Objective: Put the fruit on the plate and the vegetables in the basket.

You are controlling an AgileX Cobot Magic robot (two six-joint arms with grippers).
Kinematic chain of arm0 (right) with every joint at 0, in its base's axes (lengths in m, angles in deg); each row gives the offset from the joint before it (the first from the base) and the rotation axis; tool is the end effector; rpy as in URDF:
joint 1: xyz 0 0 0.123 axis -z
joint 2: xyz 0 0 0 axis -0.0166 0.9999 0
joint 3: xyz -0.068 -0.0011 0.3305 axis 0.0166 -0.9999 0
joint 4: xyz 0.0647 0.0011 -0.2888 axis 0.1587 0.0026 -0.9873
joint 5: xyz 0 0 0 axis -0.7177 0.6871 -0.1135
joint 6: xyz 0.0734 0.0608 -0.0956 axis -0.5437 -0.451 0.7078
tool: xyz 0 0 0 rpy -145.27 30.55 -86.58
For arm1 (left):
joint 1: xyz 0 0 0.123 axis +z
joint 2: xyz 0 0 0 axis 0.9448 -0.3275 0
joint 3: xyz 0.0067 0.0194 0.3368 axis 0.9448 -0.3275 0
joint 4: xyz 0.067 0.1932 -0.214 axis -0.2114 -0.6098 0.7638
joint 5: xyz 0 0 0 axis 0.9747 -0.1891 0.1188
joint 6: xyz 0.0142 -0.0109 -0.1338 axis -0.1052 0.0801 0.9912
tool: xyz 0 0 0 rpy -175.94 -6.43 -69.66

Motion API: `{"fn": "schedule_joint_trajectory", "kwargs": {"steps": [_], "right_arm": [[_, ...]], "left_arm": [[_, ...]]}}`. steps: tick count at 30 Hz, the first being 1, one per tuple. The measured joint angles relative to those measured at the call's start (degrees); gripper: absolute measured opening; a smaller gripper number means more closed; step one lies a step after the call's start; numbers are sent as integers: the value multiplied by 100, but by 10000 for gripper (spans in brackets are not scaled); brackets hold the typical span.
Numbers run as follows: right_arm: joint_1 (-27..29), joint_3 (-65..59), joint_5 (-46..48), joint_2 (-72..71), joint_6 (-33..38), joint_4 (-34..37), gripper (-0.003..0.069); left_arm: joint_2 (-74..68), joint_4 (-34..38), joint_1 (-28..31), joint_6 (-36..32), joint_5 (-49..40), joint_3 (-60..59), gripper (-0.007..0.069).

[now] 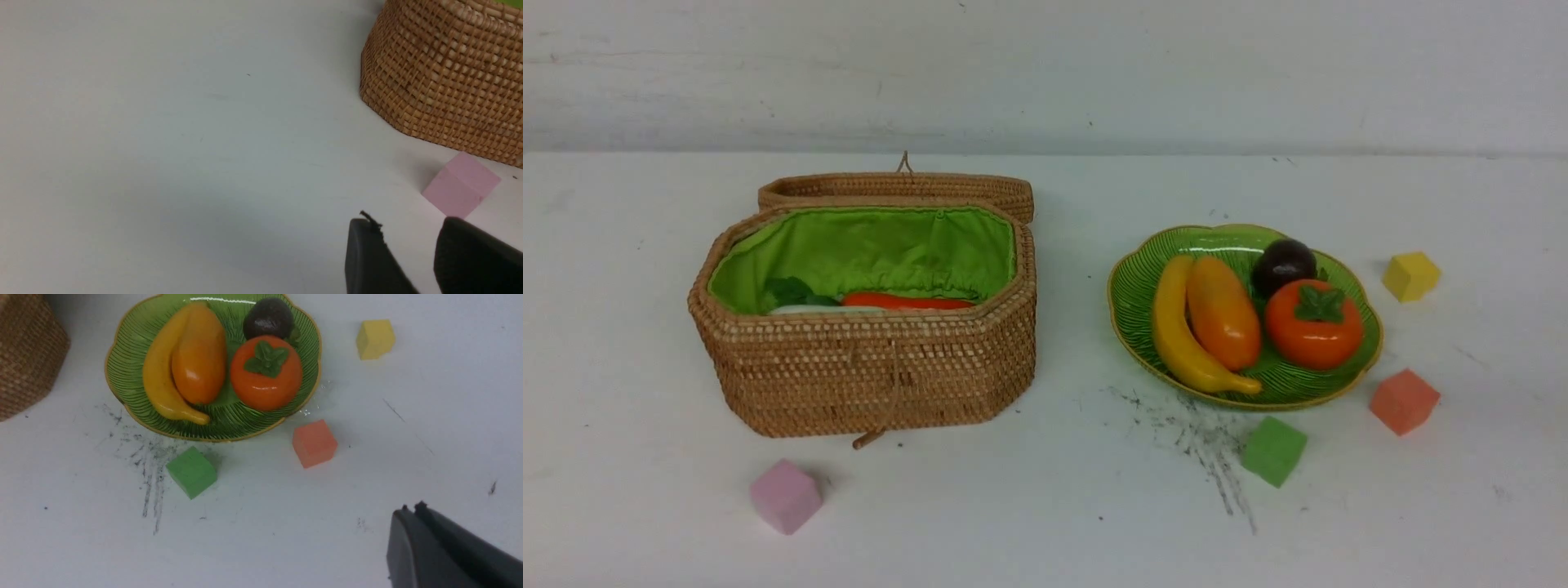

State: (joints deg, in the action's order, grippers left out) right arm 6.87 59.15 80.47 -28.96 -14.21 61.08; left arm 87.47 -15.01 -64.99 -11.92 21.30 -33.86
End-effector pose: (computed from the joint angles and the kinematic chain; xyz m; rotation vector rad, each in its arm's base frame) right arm 0.1828 0.0054 0.3600 -0.1609 2.1481 0.0439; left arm 0.0855 0.0127 0.1545 -0.3727 1.8470 -0.0909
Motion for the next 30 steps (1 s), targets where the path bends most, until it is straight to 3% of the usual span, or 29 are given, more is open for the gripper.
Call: {"fn": "schedule_joint_trajectory", "kwargs": {"steps": [7,30], "right_arm": [[0,-1829,-1073,-1590,-5,164,-8],[0,-1962,-1488,-1859,-1,301,-1]], "left_arm": [[0,0,0,0,0,0,239],[0,0,0,0,0,0,239]]}}
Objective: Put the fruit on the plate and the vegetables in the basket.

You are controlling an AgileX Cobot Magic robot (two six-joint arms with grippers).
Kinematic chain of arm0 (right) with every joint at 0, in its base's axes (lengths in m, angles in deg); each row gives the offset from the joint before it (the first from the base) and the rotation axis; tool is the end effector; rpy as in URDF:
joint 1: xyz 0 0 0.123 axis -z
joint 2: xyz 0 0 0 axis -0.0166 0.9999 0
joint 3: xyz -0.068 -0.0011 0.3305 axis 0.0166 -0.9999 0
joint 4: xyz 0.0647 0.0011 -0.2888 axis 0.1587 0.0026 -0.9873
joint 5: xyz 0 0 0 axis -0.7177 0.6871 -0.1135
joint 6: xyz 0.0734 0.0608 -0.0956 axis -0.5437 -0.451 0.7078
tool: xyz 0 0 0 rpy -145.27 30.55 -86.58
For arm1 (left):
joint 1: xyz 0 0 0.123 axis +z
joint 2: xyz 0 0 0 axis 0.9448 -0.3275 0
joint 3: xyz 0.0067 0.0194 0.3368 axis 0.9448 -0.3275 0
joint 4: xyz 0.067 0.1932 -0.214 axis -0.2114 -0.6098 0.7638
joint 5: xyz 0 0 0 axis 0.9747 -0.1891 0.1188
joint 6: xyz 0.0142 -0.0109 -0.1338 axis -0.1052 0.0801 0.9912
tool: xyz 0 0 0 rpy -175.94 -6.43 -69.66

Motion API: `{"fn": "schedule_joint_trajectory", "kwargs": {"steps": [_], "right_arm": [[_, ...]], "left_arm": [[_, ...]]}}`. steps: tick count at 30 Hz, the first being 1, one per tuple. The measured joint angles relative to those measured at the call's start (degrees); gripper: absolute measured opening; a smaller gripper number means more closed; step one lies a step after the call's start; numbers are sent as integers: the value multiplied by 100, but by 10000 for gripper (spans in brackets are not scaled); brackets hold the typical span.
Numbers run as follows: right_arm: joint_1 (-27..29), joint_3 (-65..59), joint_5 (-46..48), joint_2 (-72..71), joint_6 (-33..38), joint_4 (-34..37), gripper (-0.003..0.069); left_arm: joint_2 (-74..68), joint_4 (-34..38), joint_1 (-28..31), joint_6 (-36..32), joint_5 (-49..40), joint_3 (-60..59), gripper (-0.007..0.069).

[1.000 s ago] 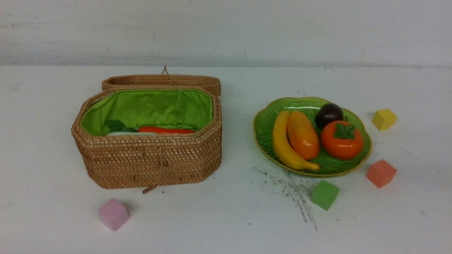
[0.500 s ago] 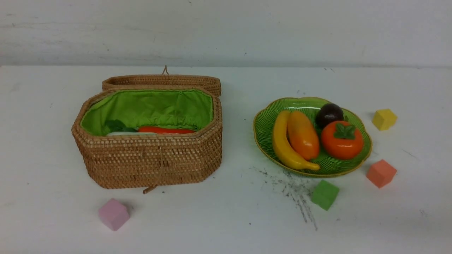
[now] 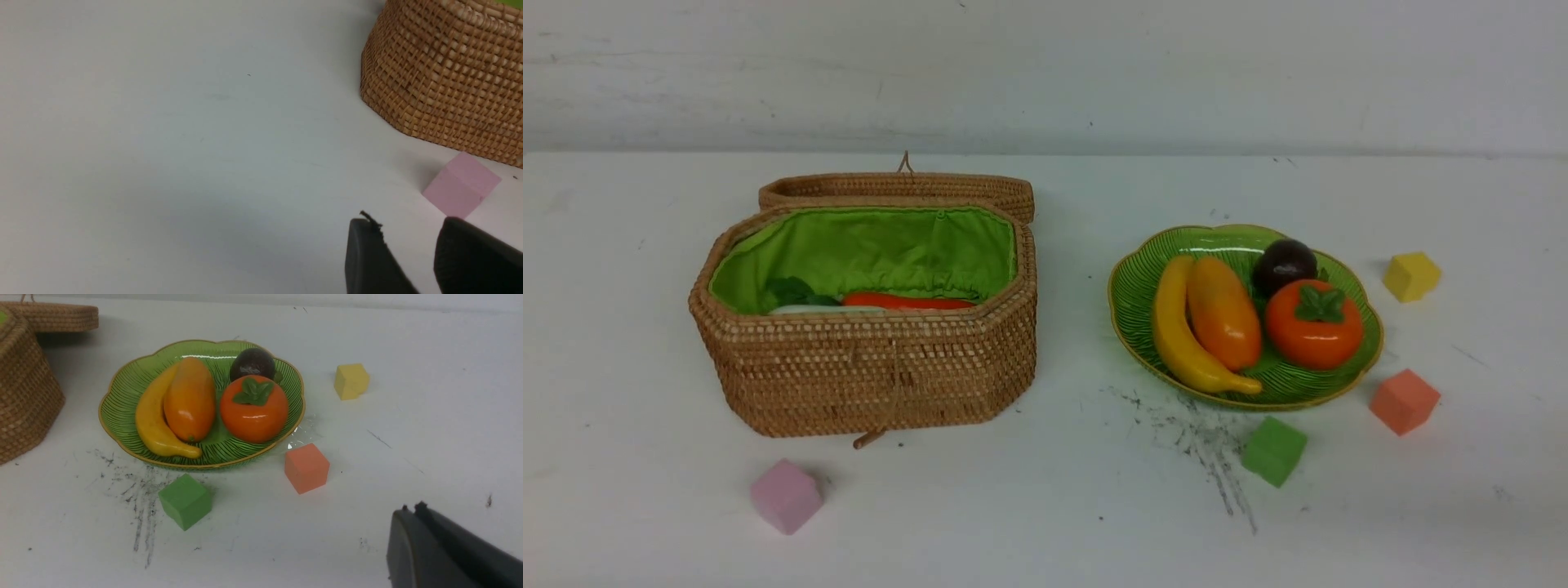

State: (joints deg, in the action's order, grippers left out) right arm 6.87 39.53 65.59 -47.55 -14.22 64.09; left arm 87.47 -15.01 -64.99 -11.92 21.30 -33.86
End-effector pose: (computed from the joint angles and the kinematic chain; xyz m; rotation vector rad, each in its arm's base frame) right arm 0.1288 0.0064 0.3000 -0.0667 1.9149 0.0231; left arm 0.0855 0.0127 0.1545 -0.3727 1.8470 -0.0909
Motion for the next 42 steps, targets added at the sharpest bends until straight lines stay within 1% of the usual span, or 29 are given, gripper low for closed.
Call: {"fn": "schedule_joint_trajectory", "kwargs": {"steps": [10,14,17,20,22,23,24,25,26,27,28,29,30,31,33,35,42], "right_arm": [[0,-18,-22,-63,0,0,6],[0,-146,-22,-608,0,-95,8],[0,-434,-91,-1132,-30,-324,12],[-59,-931,-99,-1683,-389,-685,15],[-187,-1370,-99,-2008,-984,-1048,16],[-195,-1407,-99,-2035,-984,-1087,16],[-239,-1729,-99,-2254,-1544,-1451,17],[-239,-1885,-117,-2370,-1878,-1672,17],[-239,-1912,-132,-2405,-1946,-1717,17],[-239,-2135,-203,-2471,-2470,-2070,17],[-234,-2263,-266,-2477,-2781,-2274,18],[-234,-2288,-279,-2477,-2839,-2313,18],[-230,-2478,-337,-2479,-3296,-2558,20],[-230,-2589,-343,-2479,-3480,-2714,22],[-230,-2617,-465,-2483,-3680,-2835,24],[-230,-2627,-490,-2483,-3719,-2903,26],[-230,-2624,-502,-2483,-3603,-2921,34]], "left_arm": [[0,0,0,0,0,0,239],[0,0,0,0,0,0,239],[0,0,0,0,0,0,239],[0,0,0,0,0,0,239],[0,0,0,0,0,0,239],[0,0,0,0,0,0,239],[0,0,0,0,0,0,239],[0,0,0,0,0,0,239],[0,0,0,0,0,0,239],[0,0,0,0,0,0,239],[0,0,0,0,0,0,239],[0,0,0,0,0,0,239],[0,0,0,0,0,0,239],[0,0,0,0,0,0,239],[0,0,0,0,-2,0,239],[0,0,0,0,3,0,239],[0,0,0,0,3,0,239]]}}
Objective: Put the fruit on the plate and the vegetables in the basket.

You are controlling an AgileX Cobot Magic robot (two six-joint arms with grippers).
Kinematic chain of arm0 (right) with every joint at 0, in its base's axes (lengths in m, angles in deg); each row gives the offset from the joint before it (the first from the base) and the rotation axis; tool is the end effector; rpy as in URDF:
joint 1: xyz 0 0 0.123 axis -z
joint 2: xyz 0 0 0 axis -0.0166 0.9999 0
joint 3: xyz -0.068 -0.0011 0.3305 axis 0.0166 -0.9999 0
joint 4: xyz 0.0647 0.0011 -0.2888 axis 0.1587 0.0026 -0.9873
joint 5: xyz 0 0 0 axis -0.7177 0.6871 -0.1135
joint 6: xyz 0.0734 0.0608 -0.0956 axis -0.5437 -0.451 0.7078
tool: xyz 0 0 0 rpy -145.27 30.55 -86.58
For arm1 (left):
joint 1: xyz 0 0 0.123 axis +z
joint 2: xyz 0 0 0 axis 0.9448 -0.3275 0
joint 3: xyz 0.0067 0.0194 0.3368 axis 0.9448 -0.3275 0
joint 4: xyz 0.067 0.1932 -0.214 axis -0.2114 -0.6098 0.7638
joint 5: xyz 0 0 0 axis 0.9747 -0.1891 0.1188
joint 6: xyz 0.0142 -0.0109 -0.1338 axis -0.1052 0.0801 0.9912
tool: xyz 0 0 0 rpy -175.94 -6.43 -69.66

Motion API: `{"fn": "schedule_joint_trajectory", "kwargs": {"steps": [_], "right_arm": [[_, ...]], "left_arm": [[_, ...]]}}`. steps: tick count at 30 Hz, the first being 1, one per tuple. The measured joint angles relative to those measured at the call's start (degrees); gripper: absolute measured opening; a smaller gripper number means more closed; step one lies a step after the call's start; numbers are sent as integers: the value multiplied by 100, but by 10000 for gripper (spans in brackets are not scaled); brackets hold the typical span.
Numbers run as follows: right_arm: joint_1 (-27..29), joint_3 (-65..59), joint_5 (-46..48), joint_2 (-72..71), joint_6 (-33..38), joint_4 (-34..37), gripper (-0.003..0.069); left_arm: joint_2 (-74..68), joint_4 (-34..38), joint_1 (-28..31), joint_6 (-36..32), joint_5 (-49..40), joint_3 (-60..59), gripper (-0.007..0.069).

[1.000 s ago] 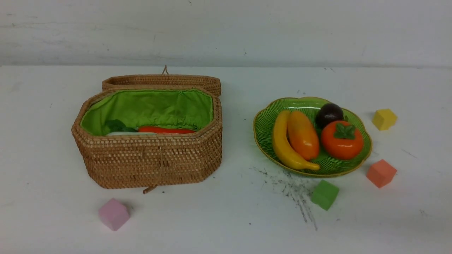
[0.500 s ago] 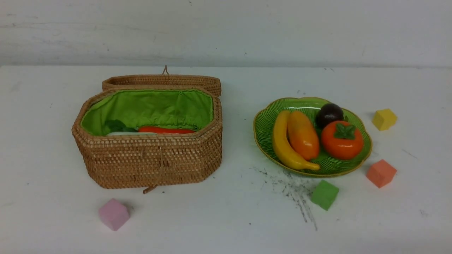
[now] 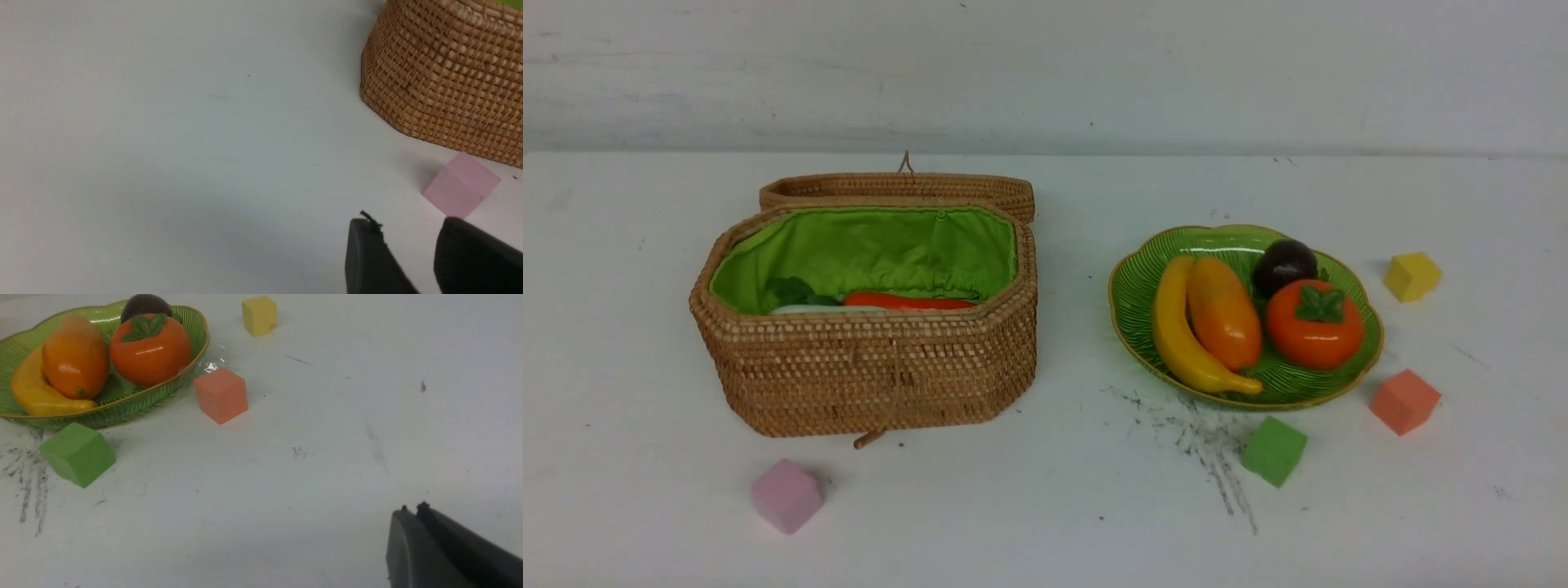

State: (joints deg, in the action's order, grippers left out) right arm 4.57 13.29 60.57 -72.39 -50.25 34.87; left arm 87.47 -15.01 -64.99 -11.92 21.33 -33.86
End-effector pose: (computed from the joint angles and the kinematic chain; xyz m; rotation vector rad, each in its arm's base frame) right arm 0.0851 -0.0150 0.1610 0.1981 1.8606 -0.0441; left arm 0.0856 0.0127 0.1545 -0.3726 1.8465 -0.0909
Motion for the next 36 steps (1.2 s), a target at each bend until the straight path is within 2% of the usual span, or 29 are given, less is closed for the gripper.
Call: {"fn": "schedule_joint_trajectory", "kwargs": {"steps": [36], "right_arm": [[0,-5,-6,0,4,4,71]], "left_arm": [[0,0,0,0,0,0,239]]}}
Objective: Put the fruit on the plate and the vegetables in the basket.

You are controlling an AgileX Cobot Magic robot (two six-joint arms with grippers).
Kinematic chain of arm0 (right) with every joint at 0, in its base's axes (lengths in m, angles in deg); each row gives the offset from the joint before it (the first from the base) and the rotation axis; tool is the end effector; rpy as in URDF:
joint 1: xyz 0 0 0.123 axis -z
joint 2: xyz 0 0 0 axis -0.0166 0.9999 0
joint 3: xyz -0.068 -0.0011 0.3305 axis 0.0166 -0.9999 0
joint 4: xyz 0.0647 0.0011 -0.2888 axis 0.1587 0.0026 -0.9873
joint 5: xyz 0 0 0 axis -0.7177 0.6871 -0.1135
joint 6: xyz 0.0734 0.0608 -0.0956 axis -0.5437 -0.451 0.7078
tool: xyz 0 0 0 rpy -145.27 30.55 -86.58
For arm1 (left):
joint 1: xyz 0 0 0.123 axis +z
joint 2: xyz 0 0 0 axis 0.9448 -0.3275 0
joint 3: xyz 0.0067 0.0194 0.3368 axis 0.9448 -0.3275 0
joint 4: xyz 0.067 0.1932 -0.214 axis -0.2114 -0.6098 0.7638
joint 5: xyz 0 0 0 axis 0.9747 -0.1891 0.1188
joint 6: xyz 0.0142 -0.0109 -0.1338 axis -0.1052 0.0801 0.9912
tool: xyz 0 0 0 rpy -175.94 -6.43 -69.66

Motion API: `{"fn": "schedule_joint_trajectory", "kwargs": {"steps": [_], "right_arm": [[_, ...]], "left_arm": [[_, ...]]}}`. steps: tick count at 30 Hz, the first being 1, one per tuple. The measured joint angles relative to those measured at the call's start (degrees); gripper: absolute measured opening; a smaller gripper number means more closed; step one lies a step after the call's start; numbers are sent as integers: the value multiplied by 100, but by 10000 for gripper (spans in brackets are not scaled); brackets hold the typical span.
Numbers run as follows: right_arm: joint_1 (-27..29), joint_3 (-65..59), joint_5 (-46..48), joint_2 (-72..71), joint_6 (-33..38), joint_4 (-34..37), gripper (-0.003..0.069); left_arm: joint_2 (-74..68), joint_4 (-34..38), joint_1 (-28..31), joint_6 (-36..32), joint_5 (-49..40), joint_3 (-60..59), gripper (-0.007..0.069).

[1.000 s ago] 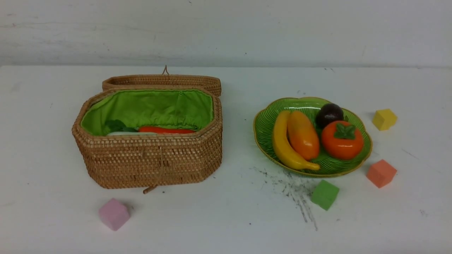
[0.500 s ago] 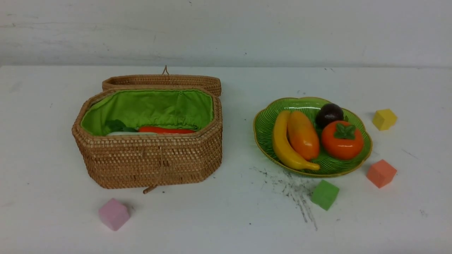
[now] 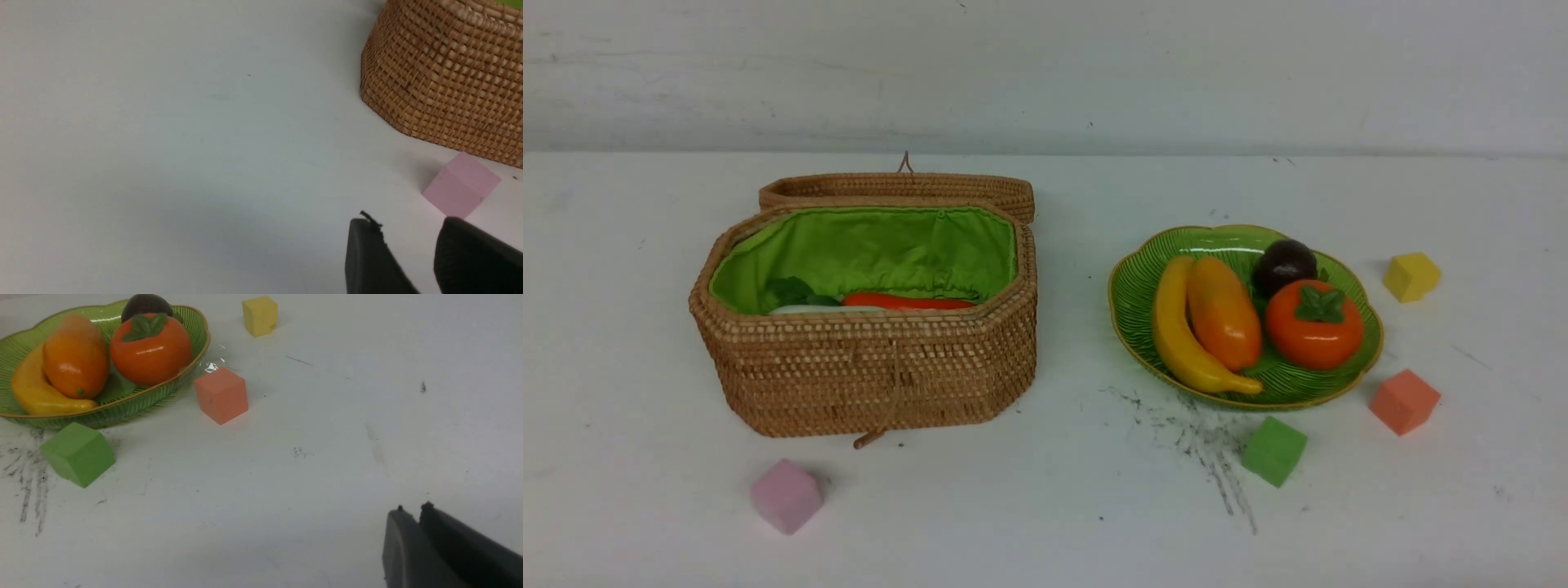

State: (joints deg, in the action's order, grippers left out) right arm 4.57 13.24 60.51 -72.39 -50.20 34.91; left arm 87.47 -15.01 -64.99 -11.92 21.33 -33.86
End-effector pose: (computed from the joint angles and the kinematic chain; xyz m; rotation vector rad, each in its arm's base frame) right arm 0.0851 -0.0150 0.1607 0.1975 1.8606 -0.0439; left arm 0.0856 0.0127 0.1545 -0.3726 1.8465 -0.0909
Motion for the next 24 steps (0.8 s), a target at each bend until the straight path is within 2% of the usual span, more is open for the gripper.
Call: {"fn": "schedule_joint_trajectory", "kwargs": {"steps": [24], "right_arm": [[0,0,-2,0,0,-15,104]], "left_arm": [[0,0,0,0,0,0,239]]}}
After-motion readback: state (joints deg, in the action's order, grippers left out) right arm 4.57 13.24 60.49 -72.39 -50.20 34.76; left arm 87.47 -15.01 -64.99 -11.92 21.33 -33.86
